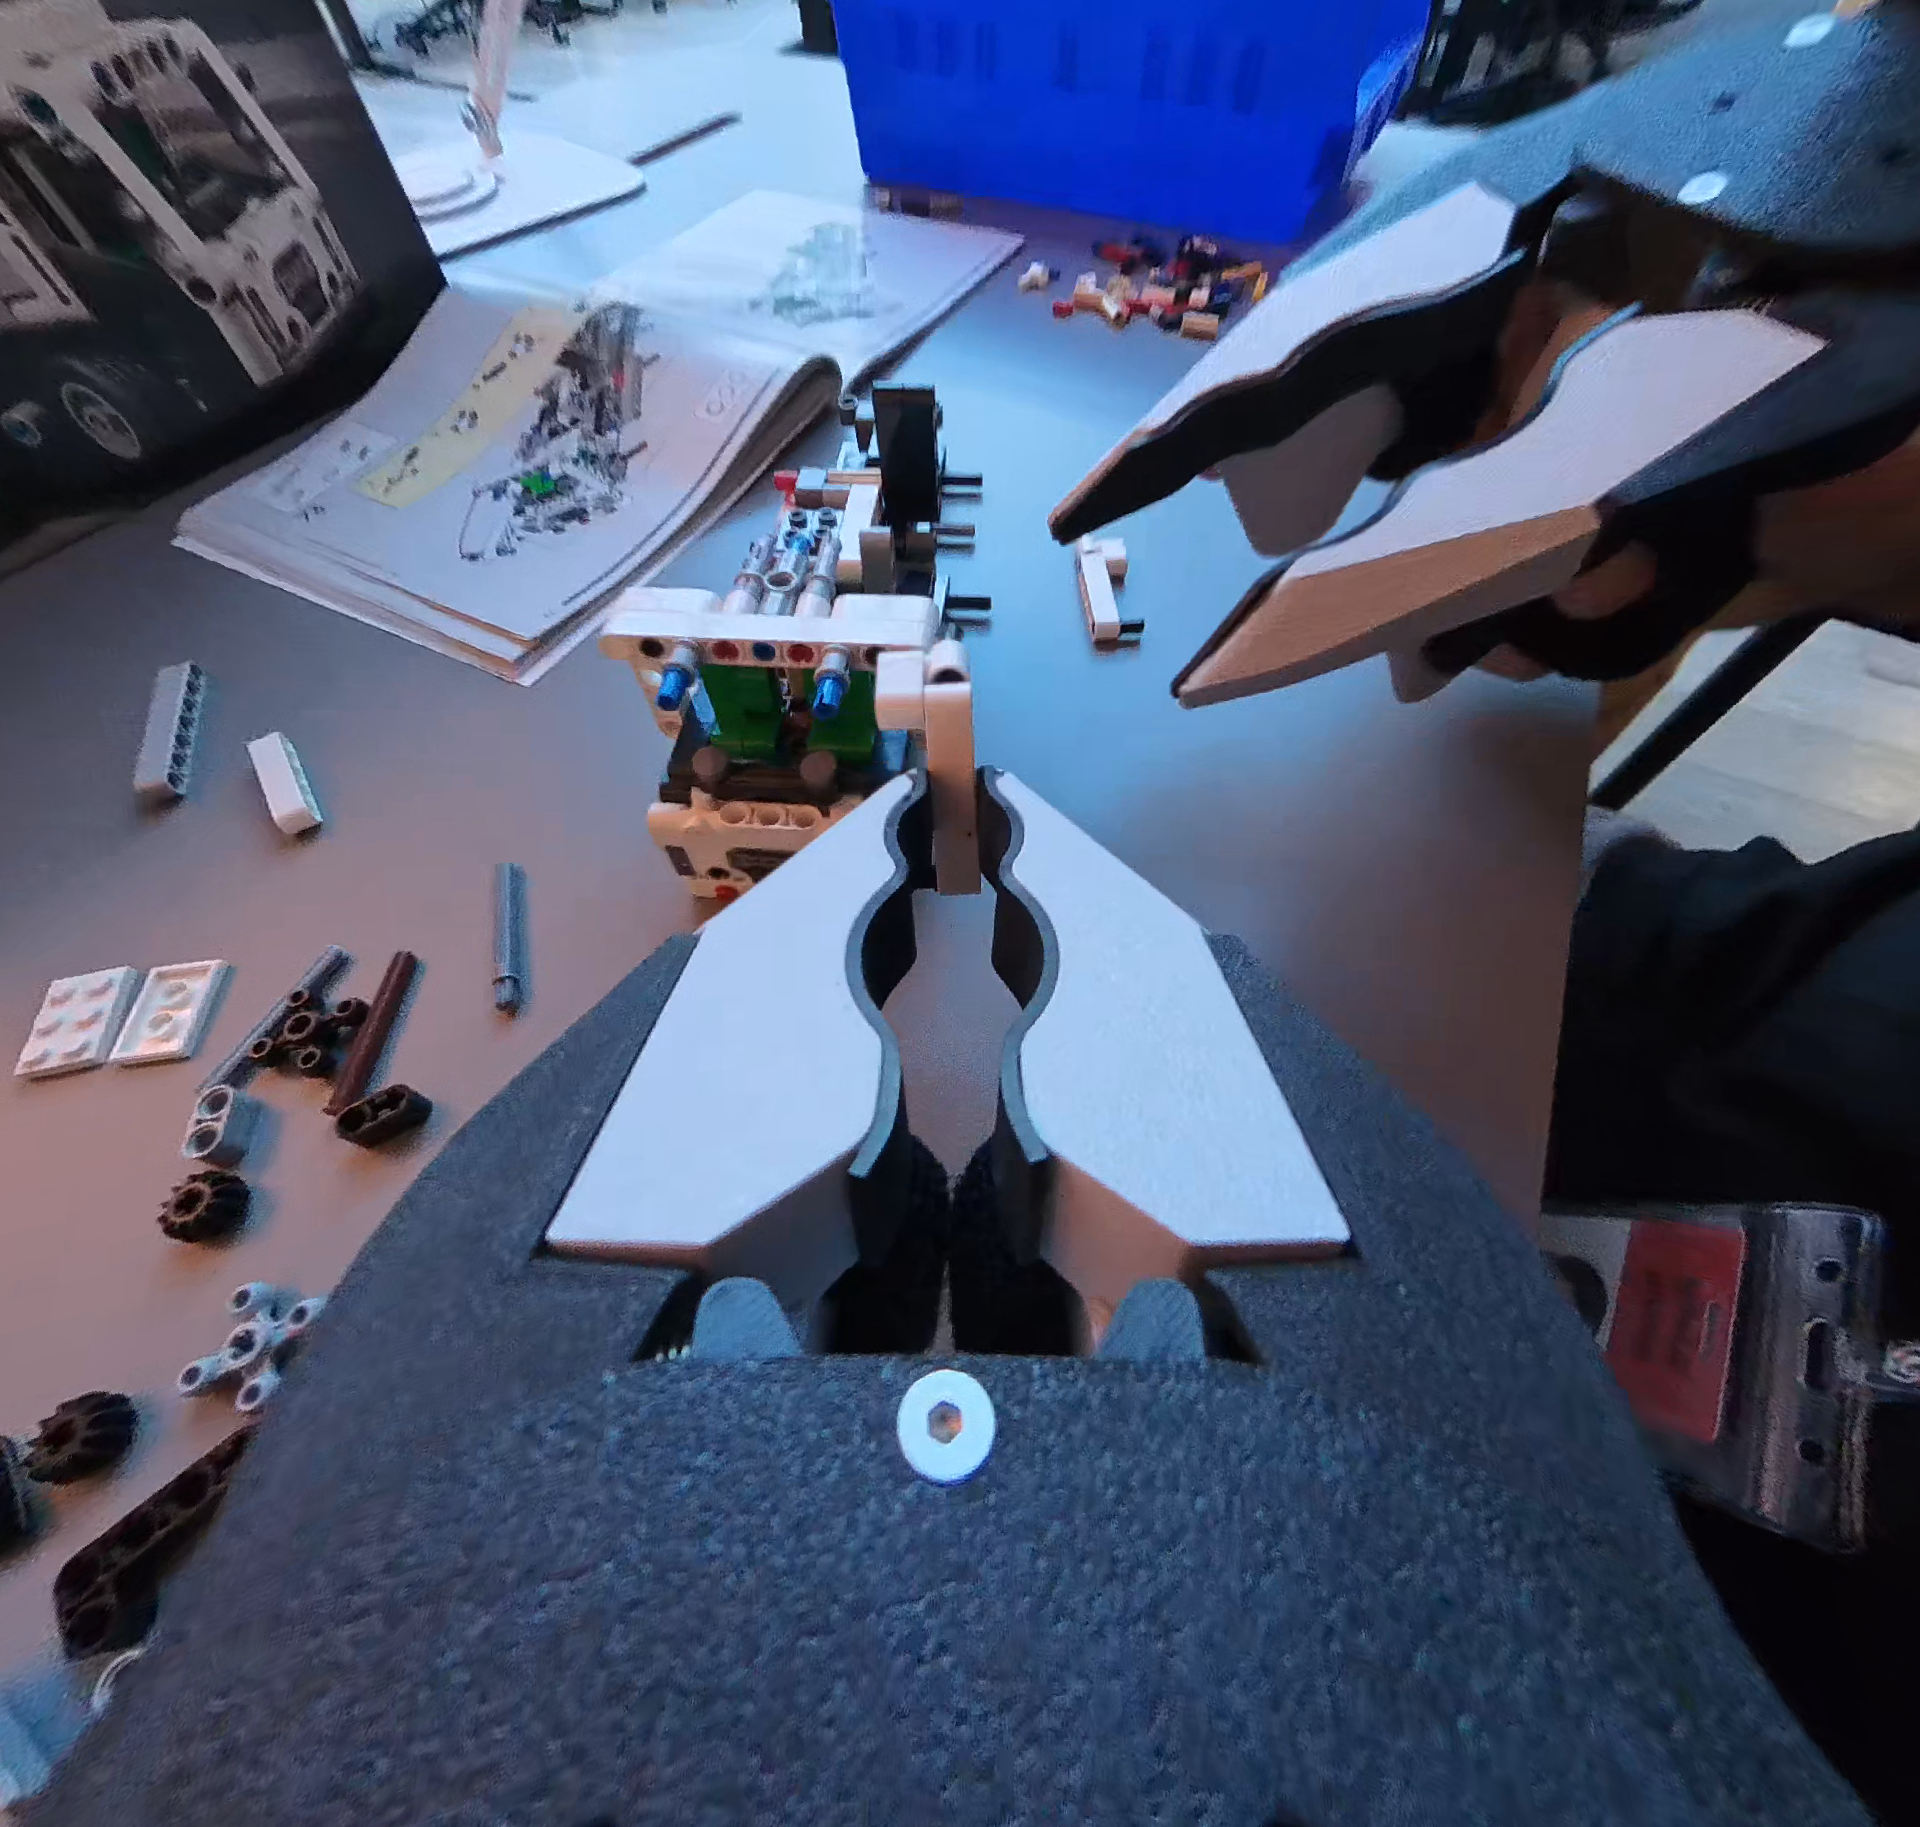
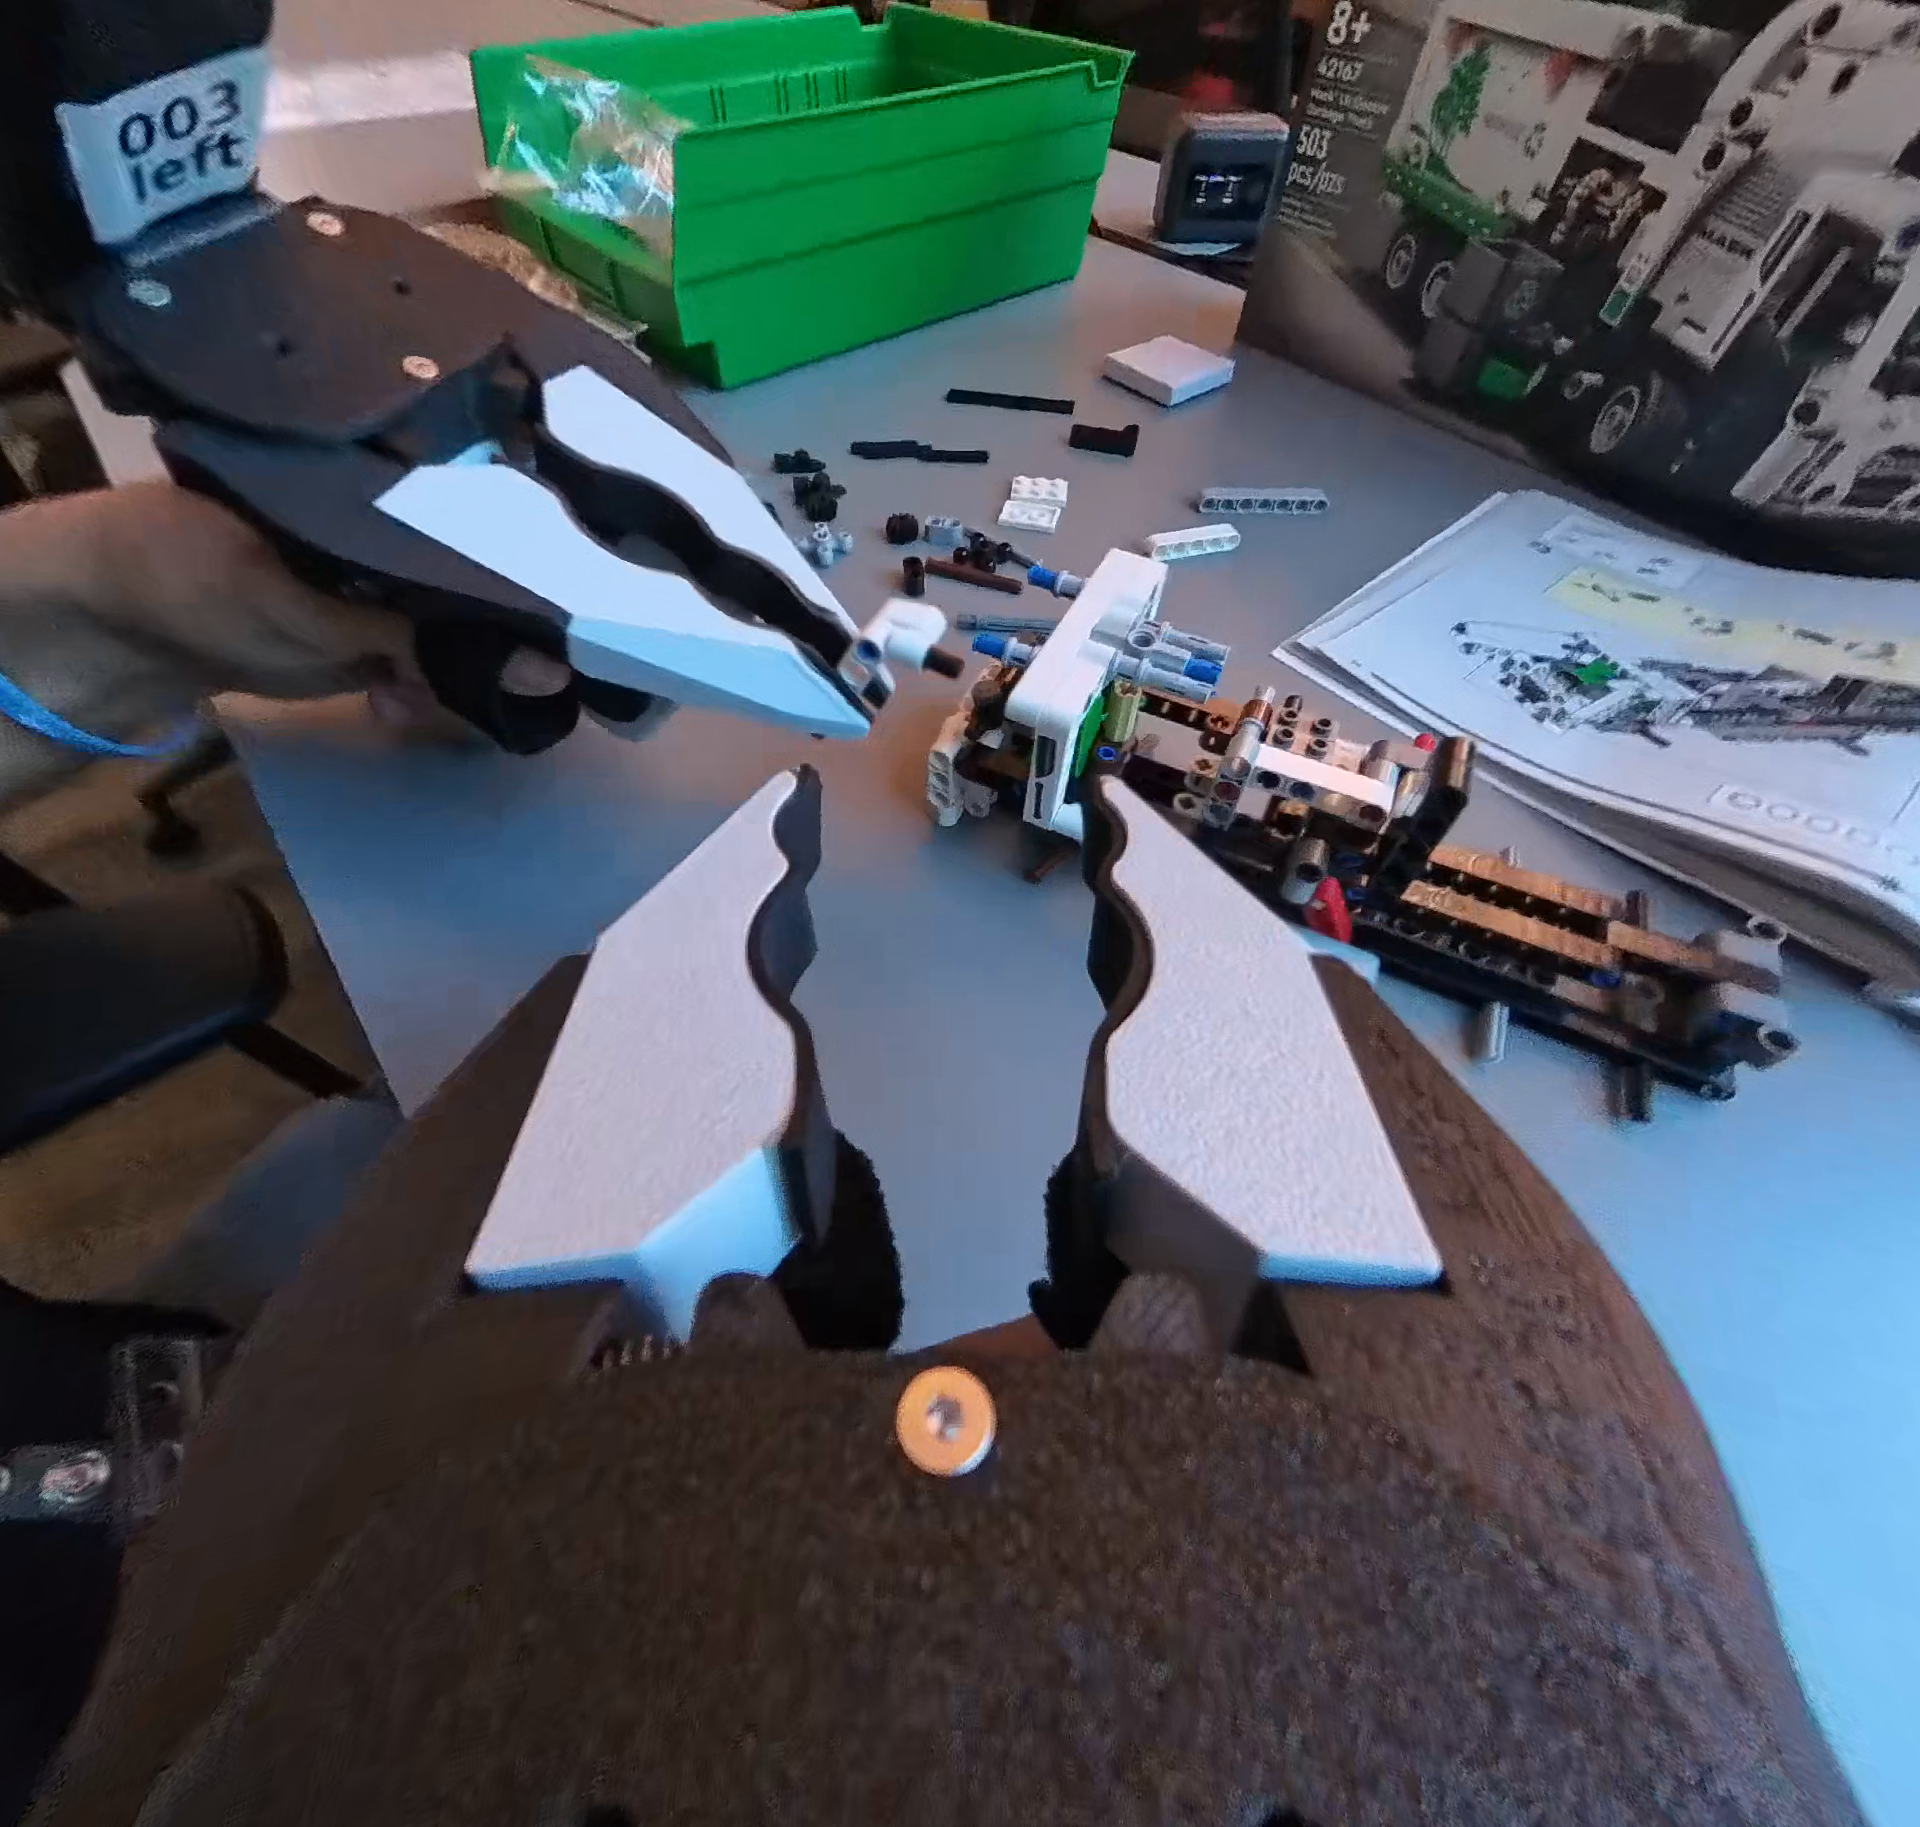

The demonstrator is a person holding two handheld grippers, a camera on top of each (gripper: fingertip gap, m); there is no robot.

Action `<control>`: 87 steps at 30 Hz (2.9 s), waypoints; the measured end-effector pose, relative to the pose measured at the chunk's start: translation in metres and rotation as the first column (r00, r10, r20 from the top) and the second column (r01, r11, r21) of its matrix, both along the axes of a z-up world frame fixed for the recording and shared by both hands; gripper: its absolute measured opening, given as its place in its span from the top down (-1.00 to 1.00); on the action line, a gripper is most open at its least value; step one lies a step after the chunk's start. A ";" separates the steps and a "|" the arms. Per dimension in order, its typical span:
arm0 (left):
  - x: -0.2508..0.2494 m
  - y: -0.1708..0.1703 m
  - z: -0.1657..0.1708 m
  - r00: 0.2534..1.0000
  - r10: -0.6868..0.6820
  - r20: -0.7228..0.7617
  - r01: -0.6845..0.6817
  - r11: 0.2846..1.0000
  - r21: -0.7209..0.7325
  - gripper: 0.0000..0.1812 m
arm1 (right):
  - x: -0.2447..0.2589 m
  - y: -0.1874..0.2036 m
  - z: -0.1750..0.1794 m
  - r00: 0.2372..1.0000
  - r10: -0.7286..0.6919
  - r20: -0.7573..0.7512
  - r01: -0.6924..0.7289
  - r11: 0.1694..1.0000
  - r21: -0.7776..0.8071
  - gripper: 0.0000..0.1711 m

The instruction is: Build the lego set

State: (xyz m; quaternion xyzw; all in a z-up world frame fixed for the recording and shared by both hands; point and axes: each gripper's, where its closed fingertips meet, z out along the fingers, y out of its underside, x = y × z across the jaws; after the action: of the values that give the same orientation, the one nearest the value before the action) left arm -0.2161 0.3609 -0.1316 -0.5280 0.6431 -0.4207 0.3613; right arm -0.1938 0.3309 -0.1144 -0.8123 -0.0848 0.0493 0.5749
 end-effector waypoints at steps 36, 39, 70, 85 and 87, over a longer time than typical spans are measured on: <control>-0.010 -0.007 0.023 0.997 -0.025 0.071 0.054 0.897 -0.439 0.92 | 0.017 -0.028 0.006 0.995 0.029 -0.093 -0.030 1.000 -0.006 0.40; -0.005 -0.018 0.007 0.997 -0.071 0.010 0.072 0.985 -0.155 0.92 | 0.004 -0.021 0.012 0.990 0.050 -0.133 -0.048 0.999 0.018 0.61; 0.002 -0.021 -0.009 0.999 -0.033 0.008 0.030 0.960 0.279 0.90 | -0.030 0.012 -0.001 0.872 -0.046 -0.488 0.033 0.999 -0.035 0.93; 0.005 -0.020 0.001 0.997 -0.042 0.065 0.016 0.937 0.350 0.92 | -0.025 0.008 0.019 0.382 0.124 -0.916 -0.122 0.989 0.083 0.78; 0.006 -0.020 0.001 0.998 -0.033 0.059 0.010 0.937 0.350 0.92 | -0.023 0.009 0.017 0.380 0.110 -0.918 -0.105 0.992 0.075 0.89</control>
State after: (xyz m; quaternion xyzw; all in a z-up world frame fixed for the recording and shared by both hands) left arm -0.2099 0.3404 -0.1304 -0.4349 0.7015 -0.3204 0.4649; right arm -0.2166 0.3397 -0.0975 -0.6410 0.1948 0.5270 0.5230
